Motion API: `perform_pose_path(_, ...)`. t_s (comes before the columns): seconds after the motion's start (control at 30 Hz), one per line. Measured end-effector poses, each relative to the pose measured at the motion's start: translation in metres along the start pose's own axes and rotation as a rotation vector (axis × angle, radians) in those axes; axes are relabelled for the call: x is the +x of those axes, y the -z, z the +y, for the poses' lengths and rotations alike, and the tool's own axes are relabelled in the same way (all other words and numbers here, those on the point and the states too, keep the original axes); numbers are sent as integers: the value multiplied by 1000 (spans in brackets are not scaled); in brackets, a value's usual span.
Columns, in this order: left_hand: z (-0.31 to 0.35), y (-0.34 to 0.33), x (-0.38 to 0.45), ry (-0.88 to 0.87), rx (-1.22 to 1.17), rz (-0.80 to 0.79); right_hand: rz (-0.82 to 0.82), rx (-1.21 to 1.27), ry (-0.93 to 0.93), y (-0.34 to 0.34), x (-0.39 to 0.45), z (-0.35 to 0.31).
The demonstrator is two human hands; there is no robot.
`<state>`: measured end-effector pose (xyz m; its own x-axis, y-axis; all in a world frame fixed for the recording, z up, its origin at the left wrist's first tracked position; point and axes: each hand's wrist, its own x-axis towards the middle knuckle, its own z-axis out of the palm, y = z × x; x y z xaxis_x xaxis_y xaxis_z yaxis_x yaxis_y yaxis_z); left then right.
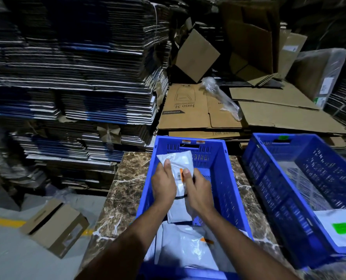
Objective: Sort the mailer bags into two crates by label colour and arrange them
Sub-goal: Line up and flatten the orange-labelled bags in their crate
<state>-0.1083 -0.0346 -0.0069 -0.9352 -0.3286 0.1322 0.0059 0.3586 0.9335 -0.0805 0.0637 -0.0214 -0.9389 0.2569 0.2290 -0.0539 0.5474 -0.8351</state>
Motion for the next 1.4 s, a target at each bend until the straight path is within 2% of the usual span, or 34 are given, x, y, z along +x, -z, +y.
perform_pose_path(0.1, 0, 6, 0, -122, 54, -48, 25, 30, -32, 2, 16, -12)
perform_pose_path(0.37, 1, 16, -7, -308, -37, -107, 200, -38, 26, -7, 19, -19)
perform_pose_path(0.6, -11, 29, 15, -345, -46, -126, 182, -117, -19, -14, 18, -31)
perform_pose_path(0.93, -7, 12, 29, -500, -69, -231, 292, -153, -16, -5, 45, -28)
perform_pose_path(1.07, -9, -5, 39, -459, -70, -189, 225, -103, 26, 3, 49, -18)
perform_pose_path(1.23, -2, -21, 59, -385, -127, -131, 40, 8, 95, 5, 40, -5)
perform_pose_path(1.4, -3, -31, 61, -369, -191, -211, 143, 90, 132, 2, 59, 6)
